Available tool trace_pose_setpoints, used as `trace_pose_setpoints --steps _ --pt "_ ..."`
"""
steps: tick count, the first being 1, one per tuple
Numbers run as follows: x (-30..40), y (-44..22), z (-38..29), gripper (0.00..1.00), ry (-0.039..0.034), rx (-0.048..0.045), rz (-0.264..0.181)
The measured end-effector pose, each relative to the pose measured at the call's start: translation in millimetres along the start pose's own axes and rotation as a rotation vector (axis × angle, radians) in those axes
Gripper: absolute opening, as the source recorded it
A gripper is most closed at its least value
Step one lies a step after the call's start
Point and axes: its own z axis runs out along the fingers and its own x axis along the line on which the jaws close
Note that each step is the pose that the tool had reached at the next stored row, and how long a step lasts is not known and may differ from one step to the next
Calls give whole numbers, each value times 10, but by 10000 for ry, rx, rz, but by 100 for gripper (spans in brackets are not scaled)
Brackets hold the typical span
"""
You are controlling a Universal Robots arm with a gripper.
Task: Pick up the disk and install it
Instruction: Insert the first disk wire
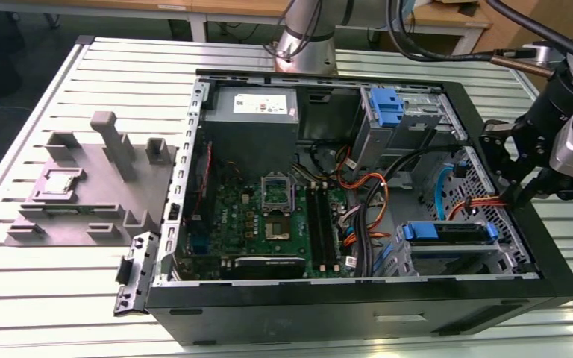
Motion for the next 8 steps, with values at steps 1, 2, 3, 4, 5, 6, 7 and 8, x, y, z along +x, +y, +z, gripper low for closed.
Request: trace_pose_setpoints --steps 1,2,3,4,5,6,7,8 --pt "-1 2 0 25 17 17 -16" --pt "-1 1 0 25 19 23 -33" --pt "-4 3 0 25 19 30 -58" --pt "-8 6 -2 25 19 34 -92" --pt "-14 10 -3 25 18 40 -124" --pt "-20 14 -4 25 18 44 -149" --pt "-25 19 -5 25 17 48 -173" --pt "-27 20 -6 25 19 54 -189"
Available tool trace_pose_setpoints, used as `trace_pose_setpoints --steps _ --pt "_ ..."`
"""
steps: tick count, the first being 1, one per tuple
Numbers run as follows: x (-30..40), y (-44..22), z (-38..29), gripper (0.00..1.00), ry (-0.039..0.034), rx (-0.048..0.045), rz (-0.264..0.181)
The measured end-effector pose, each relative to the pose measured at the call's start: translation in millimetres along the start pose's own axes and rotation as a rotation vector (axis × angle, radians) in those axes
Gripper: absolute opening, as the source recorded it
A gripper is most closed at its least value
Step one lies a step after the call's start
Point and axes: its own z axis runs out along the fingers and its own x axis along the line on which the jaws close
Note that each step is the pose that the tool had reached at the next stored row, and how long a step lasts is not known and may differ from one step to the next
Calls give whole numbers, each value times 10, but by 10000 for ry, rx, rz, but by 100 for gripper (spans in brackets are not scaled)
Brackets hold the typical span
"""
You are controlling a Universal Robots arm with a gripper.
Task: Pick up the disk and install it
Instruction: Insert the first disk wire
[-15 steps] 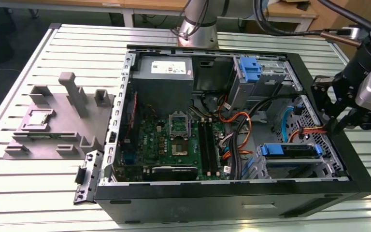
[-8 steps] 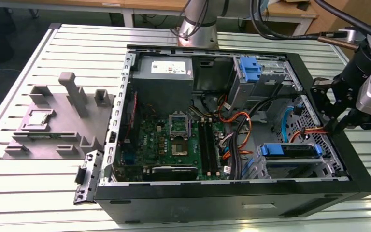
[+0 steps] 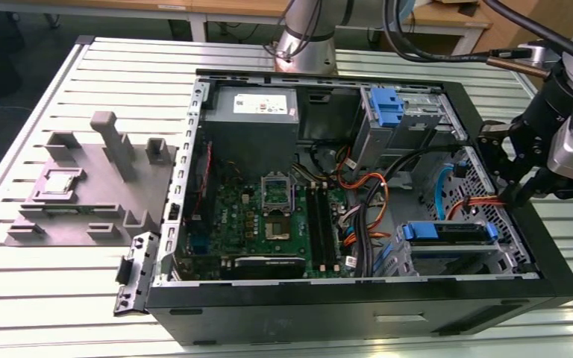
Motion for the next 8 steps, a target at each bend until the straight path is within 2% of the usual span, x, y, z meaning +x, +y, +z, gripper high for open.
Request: trace_pose_setpoints --steps 5,8 --pt "-9 5 -1 25 68 32 -52" --pt "-11 7 -1 25 174 -34 -87"
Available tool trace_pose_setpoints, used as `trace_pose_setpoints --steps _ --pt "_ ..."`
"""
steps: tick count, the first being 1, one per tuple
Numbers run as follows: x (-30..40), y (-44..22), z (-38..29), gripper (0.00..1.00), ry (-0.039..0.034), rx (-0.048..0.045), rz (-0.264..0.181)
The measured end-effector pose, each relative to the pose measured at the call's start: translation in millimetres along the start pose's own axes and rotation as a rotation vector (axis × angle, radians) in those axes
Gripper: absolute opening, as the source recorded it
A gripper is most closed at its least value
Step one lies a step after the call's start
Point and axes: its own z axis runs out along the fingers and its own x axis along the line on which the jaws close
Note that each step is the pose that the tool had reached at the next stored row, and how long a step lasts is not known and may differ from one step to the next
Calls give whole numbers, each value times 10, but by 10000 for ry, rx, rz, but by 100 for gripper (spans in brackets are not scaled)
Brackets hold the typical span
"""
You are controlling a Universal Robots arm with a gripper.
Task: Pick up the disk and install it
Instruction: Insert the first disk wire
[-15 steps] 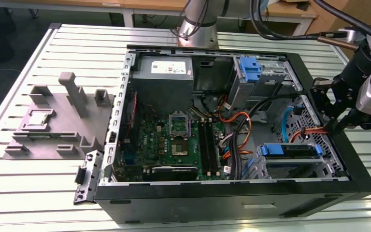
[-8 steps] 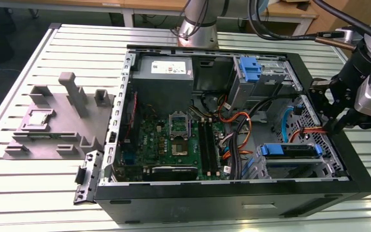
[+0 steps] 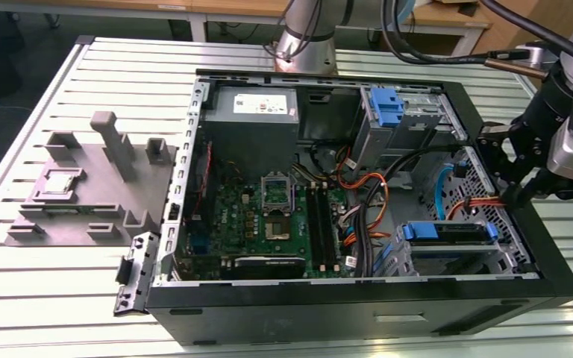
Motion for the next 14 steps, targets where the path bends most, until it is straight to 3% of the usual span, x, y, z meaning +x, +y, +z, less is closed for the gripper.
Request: trace_pose_setpoints --steps 9,12,14 --pt "-33 18 -7 25 167 58 -45" --pt "-48 16 -9 25 272 62 -79" --pt "-59 13 -10 25 401 -4 -123"
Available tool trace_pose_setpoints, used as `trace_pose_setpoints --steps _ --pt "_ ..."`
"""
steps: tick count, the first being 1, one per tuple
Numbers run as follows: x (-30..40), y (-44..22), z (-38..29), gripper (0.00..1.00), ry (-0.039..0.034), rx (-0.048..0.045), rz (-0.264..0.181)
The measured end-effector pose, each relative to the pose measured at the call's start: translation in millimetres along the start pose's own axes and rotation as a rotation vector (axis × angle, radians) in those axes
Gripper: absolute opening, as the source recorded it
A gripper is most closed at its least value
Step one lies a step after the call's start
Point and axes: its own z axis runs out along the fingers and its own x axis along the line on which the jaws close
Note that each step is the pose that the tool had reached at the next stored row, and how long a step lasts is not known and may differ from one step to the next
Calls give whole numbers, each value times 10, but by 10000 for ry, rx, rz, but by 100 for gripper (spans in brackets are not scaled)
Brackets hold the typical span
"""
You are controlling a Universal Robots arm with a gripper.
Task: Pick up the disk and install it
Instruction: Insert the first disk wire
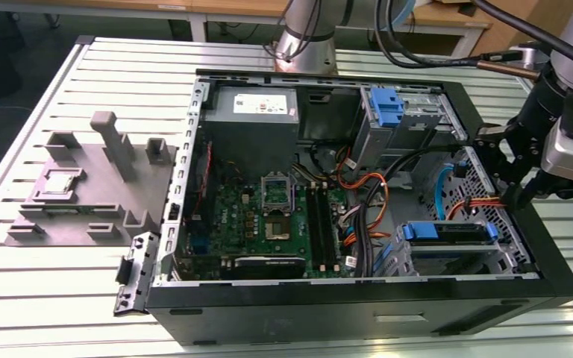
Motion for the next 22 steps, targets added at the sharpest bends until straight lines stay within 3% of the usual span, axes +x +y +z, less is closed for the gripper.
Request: trace_pose_setpoints --steps 3,10,13,19,21,22 --pt "-22 -11 2 25 170 -120 -70" --pt "-70 -24 24 25 384 -176 -167" --pt "-74 -24 35 25 434 -207 -199" --pt "-74 -24 33 24 440 -213 -201" --pt "-63 -32 -21 24 439 -212 -200" --pt "-54 -37 -63 17 440 -215 -201"
